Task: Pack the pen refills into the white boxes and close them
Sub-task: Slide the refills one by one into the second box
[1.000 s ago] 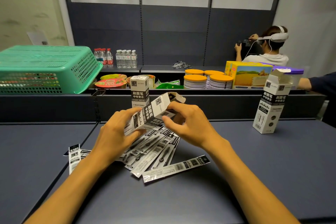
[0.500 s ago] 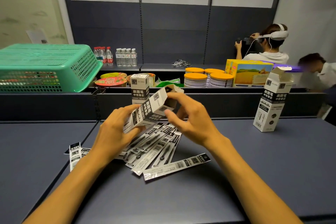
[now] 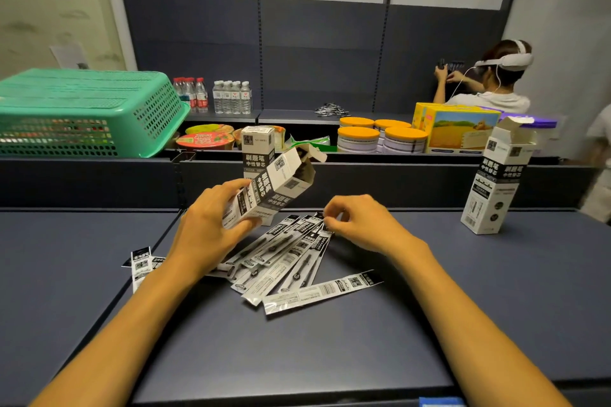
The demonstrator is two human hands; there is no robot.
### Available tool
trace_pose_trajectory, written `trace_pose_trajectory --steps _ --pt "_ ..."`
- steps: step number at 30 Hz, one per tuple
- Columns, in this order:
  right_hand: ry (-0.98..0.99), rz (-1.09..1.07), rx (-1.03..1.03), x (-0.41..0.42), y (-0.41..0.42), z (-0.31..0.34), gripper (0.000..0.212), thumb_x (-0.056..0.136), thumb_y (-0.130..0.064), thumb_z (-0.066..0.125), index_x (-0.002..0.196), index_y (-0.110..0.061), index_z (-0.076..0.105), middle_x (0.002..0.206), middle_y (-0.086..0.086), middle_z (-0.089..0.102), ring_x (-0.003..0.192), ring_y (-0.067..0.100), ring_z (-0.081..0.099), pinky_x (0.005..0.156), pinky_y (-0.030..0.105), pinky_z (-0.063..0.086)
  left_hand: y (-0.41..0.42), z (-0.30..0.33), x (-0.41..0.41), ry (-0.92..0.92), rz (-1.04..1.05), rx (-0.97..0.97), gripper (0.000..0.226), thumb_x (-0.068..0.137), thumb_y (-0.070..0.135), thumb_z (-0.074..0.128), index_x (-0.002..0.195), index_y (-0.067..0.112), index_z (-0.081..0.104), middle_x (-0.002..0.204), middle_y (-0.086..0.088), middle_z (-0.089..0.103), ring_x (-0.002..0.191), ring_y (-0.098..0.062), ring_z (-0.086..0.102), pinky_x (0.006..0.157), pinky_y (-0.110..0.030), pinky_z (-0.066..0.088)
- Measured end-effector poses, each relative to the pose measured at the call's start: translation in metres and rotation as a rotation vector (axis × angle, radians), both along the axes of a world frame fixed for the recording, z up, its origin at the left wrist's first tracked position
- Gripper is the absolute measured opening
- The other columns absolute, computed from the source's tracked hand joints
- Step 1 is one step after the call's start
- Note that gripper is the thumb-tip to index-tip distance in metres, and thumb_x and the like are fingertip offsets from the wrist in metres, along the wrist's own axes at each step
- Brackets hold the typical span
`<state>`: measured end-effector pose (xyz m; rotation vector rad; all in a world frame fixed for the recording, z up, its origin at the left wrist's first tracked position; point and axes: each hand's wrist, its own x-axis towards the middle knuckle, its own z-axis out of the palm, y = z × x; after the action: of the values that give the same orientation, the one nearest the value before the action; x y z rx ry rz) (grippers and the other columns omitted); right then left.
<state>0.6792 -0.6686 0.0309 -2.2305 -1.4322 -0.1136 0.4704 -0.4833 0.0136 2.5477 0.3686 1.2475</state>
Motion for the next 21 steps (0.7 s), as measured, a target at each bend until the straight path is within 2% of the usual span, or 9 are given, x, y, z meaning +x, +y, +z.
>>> trace_pose_trajectory --steps 4,10,14,18,21 --pt "-0.040 -0.017 -0.054 -0.004 0.009 -0.008 0.029 0.092 -0.037 0.059 0.120 -0.027 0.061 0.117 -0.005 0.064 0.105 0.014 0.059 0.087 0.039 0.053 0.000 -0.001 0.000 0.002 0.006 -0.012 0.068 0.075 0.029 0.080 0.134 0.031 0.045 0.111 0.000 0.062 0.098 -0.019 0.058 0.077 -0.044 0.055" --pt "-0.064 0.036 -0.108 -0.001 0.018 -0.016 0.048 0.095 -0.031 0.055 0.142 -0.029 0.046 0.141 -0.004 0.050 0.130 0.015 0.040 0.098 0.038 0.046 0.000 0.000 -0.002 -0.005 0.002 -0.021 0.068 0.075 0.033 0.079 0.134 0.033 0.045 0.110 0.003 0.060 0.098 -0.018 0.058 0.077 -0.044 0.055" --pt "-0.068 0.076 -0.167 0.003 0.021 -0.020 0.045 0.095 -0.029 0.053 0.140 -0.030 0.050 0.135 -0.004 0.056 0.125 0.017 0.041 0.094 0.040 0.046 0.000 0.000 -0.001 -0.005 0.002 -0.018 0.067 0.075 0.034 0.078 0.134 0.033 0.045 0.108 0.010 0.057 0.098 -0.017 0.058 0.076 -0.044 0.056" --pt "-0.095 0.063 -0.163 0.007 0.021 -0.020 0.035 0.094 -0.035 0.056 0.128 -0.030 0.059 0.120 -0.003 0.059 0.116 0.018 0.046 0.093 0.036 0.044 0.001 -0.001 0.000 0.001 -0.004 -0.016 0.067 0.076 0.035 0.077 0.134 0.033 0.044 0.113 0.004 0.060 0.101 -0.017 0.058 0.078 -0.045 0.056" --pt "-0.082 0.090 -0.147 0.005 0.021 -0.019 0.039 0.093 -0.032 0.058 0.131 -0.032 0.056 0.129 -0.005 0.058 0.121 0.016 0.045 0.100 0.038 0.041 -0.001 -0.001 0.000 0.000 0.000 -0.028 0.067 0.076 0.036 0.077 0.135 0.034 0.044 0.114 0.004 0.060 0.102 -0.017 0.058 0.079 -0.045 0.056"
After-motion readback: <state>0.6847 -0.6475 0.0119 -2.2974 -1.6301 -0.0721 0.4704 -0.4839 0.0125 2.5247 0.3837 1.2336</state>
